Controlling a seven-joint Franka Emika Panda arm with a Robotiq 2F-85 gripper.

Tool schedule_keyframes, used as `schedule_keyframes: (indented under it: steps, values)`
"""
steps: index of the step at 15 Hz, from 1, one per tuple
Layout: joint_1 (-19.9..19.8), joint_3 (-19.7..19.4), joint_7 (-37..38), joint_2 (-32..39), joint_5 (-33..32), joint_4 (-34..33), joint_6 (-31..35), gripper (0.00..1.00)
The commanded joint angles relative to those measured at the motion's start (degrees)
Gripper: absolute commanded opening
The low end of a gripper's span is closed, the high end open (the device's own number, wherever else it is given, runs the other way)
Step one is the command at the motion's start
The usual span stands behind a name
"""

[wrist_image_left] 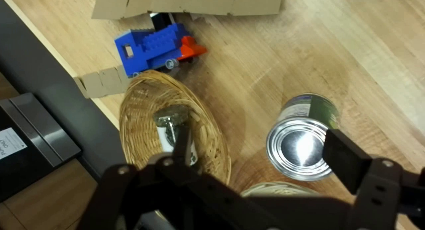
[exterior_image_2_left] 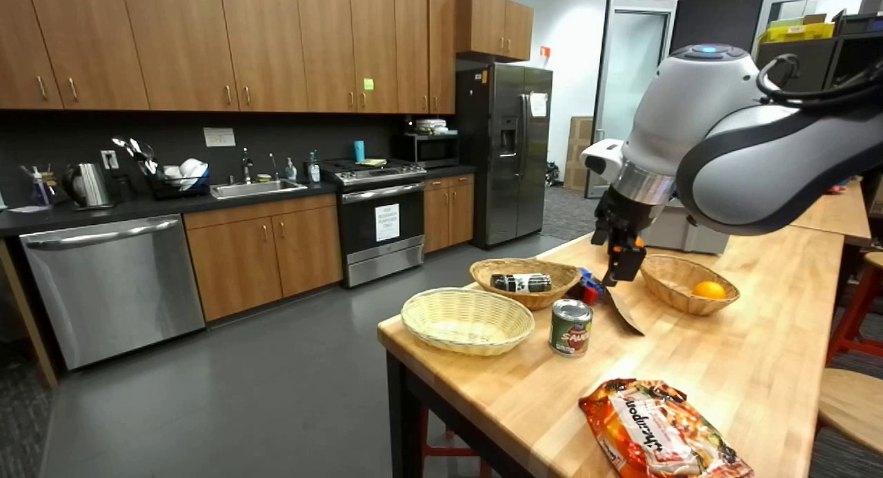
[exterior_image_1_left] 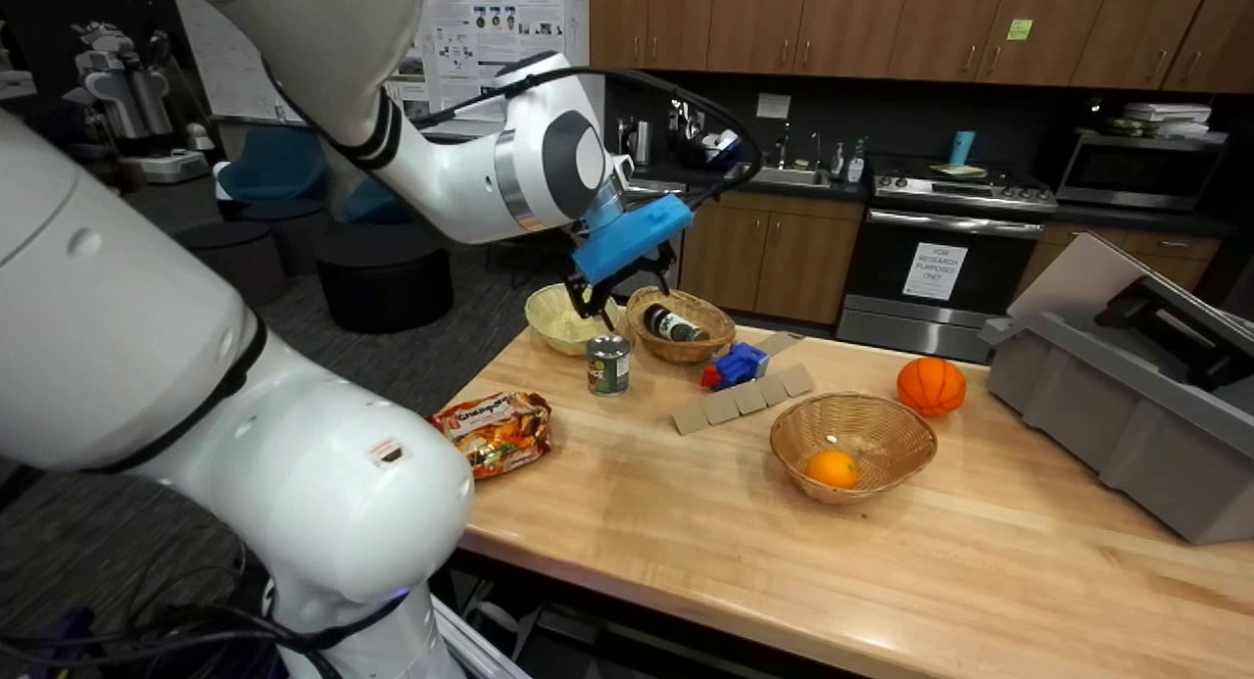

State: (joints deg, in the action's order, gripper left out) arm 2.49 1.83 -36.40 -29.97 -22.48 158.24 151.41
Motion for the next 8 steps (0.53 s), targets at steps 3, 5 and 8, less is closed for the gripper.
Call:
schedule_keyframes:
  steps: [3, 5, 8]
  values:
    - [2.52, 2.36, 1.66, -3.94, -2.16, 1.32, -2.14, 1.00]
    - [4.22, 2.98, 1.57, -4.10, -1.38, 1.15, -2.82, 1.00]
    - [5.66, 3.73, 2.71, -3.06, -1.19, 1.04, -3.34, 1.00]
